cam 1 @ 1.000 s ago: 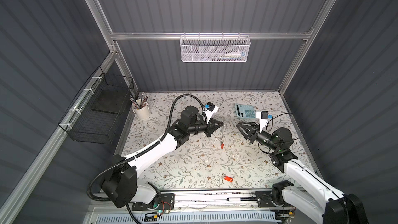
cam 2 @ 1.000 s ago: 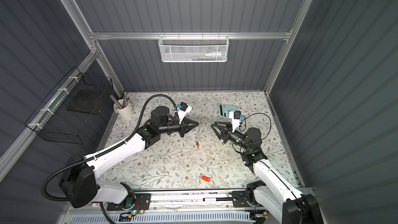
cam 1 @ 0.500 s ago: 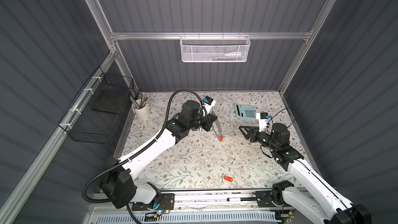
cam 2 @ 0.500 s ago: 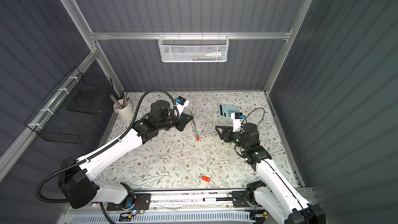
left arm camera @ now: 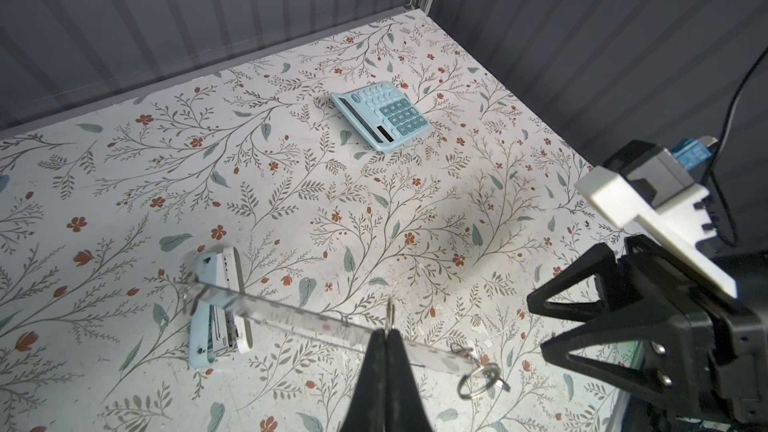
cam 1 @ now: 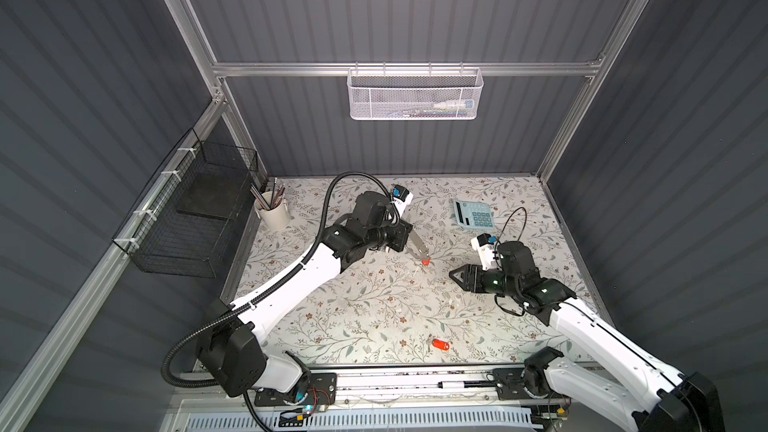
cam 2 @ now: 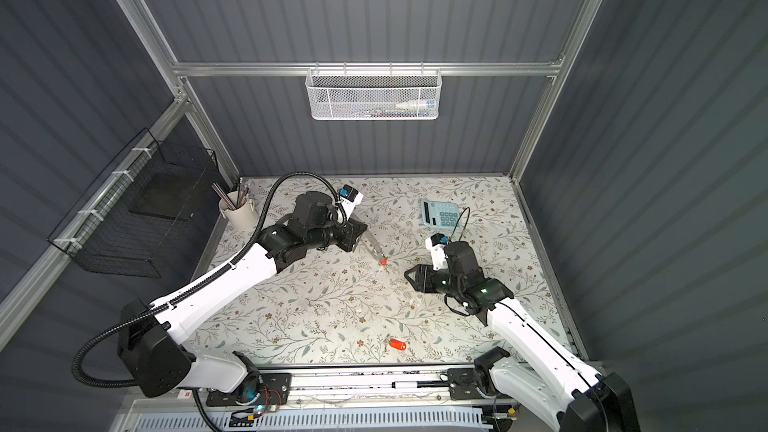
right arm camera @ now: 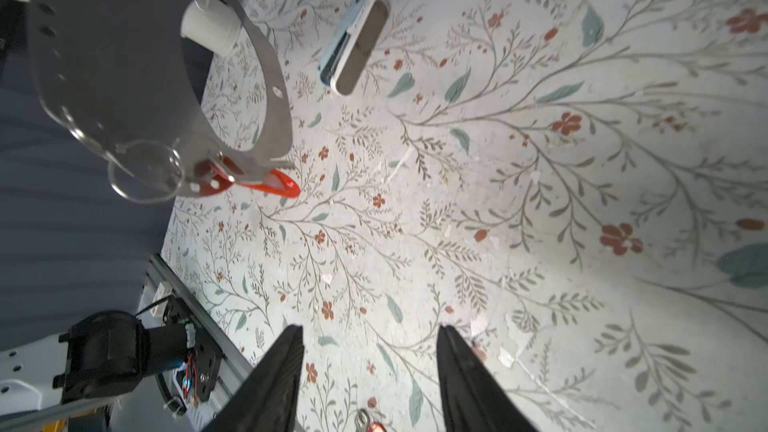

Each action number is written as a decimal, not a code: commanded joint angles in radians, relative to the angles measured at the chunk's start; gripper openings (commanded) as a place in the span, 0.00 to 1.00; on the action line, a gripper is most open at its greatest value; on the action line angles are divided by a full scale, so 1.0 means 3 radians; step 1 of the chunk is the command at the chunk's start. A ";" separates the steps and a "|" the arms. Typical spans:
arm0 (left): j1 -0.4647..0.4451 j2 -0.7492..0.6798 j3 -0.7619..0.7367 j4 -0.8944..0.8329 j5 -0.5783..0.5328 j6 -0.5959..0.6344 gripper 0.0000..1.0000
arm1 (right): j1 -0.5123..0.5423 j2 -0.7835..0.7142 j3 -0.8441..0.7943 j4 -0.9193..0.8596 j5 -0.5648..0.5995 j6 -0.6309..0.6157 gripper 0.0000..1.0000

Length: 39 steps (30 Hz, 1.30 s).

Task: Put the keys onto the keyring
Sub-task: 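Move the right gripper down toward the red fob key on the table, then grasp the red fob key with the right gripper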

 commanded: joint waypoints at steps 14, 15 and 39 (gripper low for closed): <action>0.0126 -0.0251 -0.0437 0.0154 -0.0090 -0.0200 0.00 | 0.1119 0.0327 -0.0121 -0.0549 0.0037 0.0341 0.46; 0.0132 -0.0275 -0.0460 0.0148 -0.0097 -0.0220 0.00 | 0.1172 0.0378 -0.0108 -0.0533 0.0049 0.0339 0.46; 0.0148 -0.0701 -0.0855 0.0217 -0.0023 -0.0426 0.00 | 0.1532 0.1390 -0.0033 0.0075 -0.0019 0.0003 0.32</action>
